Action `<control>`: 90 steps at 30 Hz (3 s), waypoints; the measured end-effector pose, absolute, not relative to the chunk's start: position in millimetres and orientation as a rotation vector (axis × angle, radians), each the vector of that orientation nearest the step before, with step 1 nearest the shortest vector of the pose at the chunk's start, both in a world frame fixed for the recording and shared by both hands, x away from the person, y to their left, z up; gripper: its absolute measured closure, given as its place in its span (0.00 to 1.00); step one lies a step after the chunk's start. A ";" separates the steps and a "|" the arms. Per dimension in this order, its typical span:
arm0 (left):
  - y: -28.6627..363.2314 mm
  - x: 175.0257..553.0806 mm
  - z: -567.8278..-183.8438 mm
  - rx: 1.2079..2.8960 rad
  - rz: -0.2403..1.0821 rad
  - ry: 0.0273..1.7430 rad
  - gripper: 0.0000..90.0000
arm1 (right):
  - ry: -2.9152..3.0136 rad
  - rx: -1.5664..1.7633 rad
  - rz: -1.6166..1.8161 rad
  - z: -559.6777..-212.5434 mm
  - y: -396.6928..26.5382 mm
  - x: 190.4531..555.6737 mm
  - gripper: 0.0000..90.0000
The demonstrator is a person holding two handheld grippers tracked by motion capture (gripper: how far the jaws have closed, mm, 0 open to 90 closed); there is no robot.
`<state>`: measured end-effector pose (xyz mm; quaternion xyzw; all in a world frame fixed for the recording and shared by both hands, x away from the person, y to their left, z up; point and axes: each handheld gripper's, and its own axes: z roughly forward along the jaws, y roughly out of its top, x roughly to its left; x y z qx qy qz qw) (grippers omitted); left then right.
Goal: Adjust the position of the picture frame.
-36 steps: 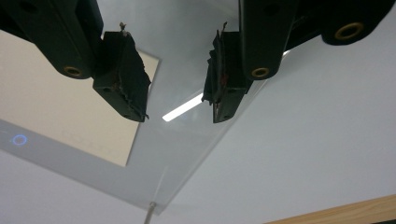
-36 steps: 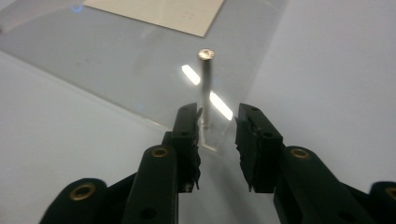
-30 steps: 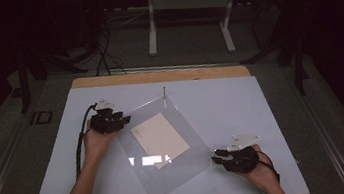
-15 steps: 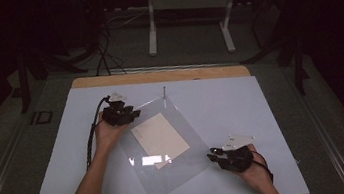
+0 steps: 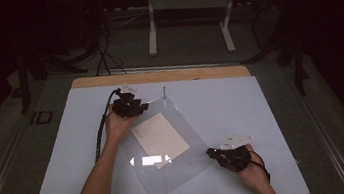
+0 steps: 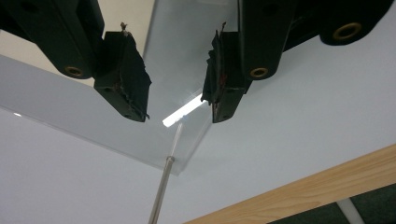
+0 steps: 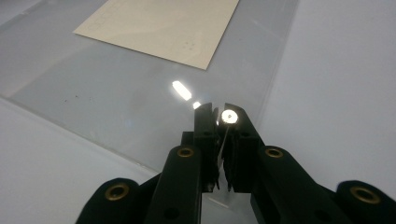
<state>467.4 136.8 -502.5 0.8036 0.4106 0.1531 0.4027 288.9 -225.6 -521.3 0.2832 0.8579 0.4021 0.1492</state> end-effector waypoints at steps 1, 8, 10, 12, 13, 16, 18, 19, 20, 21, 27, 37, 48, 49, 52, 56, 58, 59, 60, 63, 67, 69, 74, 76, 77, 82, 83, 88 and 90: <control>135.0 469.4 -503.0 2.037 0.387 1.033 0.63 | 2.467 0.813 1.157 -521.3 -225.8 289.0 0.94; 120.0 484.6 -504.6 2.033 0.393 1.030 0.68 | 2.473 0.815 1.154 -520.9 -225.8 289.5 0.94; 113.5 487.8 -505.1 2.034 0.411 1.016 0.70 | 2.474 0.816 1.154 -520.8 -225.7 289.6 0.94; 108.6 492.2 -506.1 2.038 0.410 1.020 0.72 | 2.475 0.815 1.155 -520.7 -225.7 289.8 0.94; 105.5 495.3 -507.1 2.047 0.402 1.030 0.72 | 2.476 0.815 1.155 -520.7 -225.7 289.8 0.94; 96.1 502.3 -506.9 2.043 0.413 1.024 0.73 | 2.478 0.816 1.155 -520.5 -225.8 290.0 0.94; 89.1 507.5 -506.3 2.045 0.413 1.022 0.72 | 2.480 0.815 1.158 -520.6 -226.1 290.3 0.94; 85.8 509.5 -506.6 2.038 0.425 1.019 0.72 | 2.482 0.813 1.157 -520.5 -226.3 290.4 0.94; 83.6 511.6 -506.7 2.023 0.421 1.024 0.72 | 2.482 0.811 1.158 -520.6 -226.4 290.5 0.94; 81.4 514.4 -506.6 2.011 0.396 1.040 0.72 | 2.483 0.812 1.159 -520.5 -226.4 290.5 0.94; 62.9 522.5 -509.3 2.047 0.395 1.016 0.74 | 2.487 0.805 1.162 -520.5 -226.9 290.8 0.94; 50.0 530.8 -525.1 2.062 0.396 1.091 0.84 | 2.477 0.825 1.158 -521.0 -227.0 288.8 0.94; 48.6 534.6 -528.8 2.052 0.396 1.146 0.92 | 2.503 0.851 1.111 -527.3 -228.6 287.6 0.93; 48.3 534.6 -529.2 2.049 0.403 1.143 0.91 | 2.503 0.855 1.112 -527.4 -228.5 287.8 0.93; 46.5 534.6 -530.3 2.045 0.423 1.134 0.87 | 2.508 0.874 1.129 -528.4 -229.6 288.5 0.93; 46.2 533.8 -529.5 2.056 0.428 1.136 0.93 | 2.489 0.881 1.112 -527.9 -227.5 286.6 0.94; 45.3 533.1 -528.7 2.073 0.445 1.130 0.94 | 2.490 0.915 1.129 -527.8 -228.5 287.4 0.94; 44.8 532.7 -528.4 2.082 0.456 1.124 0.94 | 2.494 0.921 1.134 -527.7 -228.8 288.1 0.94; 44.3 532.2 -527.9 2.091 0.466 1.122 0.94 | 2.493 0.927 1.141 -527.8 -229.0 288.5 0.94; 43.6 531.2 -526.2 2.109 0.487 1.132 0.95 | 2.493 0.970 1.164 -527.5 -230.1 289.5 0.94; 47.9 530.5 -523.7 2.128 0.483 1.135 0.95 | 2.485 1.024 1.182 -526.9 -231.1 291.4 0.93; 52.2 529.6 -521.1 2.141 0.476 1.125 0.95 | 2.476 1.032 1.187 -526.5 -231.8 291.9 0.93; 64.7 526.9 -514.2 2.150 0.454 1.121 0.95 | 2.448 1.054 1.200 -522.5 -232.9 292.7 0.93; 70.5 525.7 -511.9 2.139 0.432 1.135 0.95 | 2.438 1.057 1.202 -520.7 -233.3 293.6 0.93; 72.8 524.8 -510.2 2.142 0.430 1.132 0.95 | 2.436 1.060 1.203 -519.2 -233.4 293.7 0.92; 85.3 520.0 -503.0 2.141 0.406 1.123 0.95 | 2.409 1.068 1.216 -513.6 -236.2 295.6 0.92; 88.4 518.6 -501.3 2.145 0.402 1.123 0.95 | 2.401 1.068 1.217 -512.3 -236.8 296.5 0.92; 105.5 509.2 -497.5 2.163 0.372 1.093 0.95 | 2.371 1.083 1.222 -506.3 -243.2 302.0 0.91; 110.7 507.0 -498.2 2.177 0.358 1.091 0.95 | 2.364 1.099 1.228 -504.8 -245.4 305.7 0.91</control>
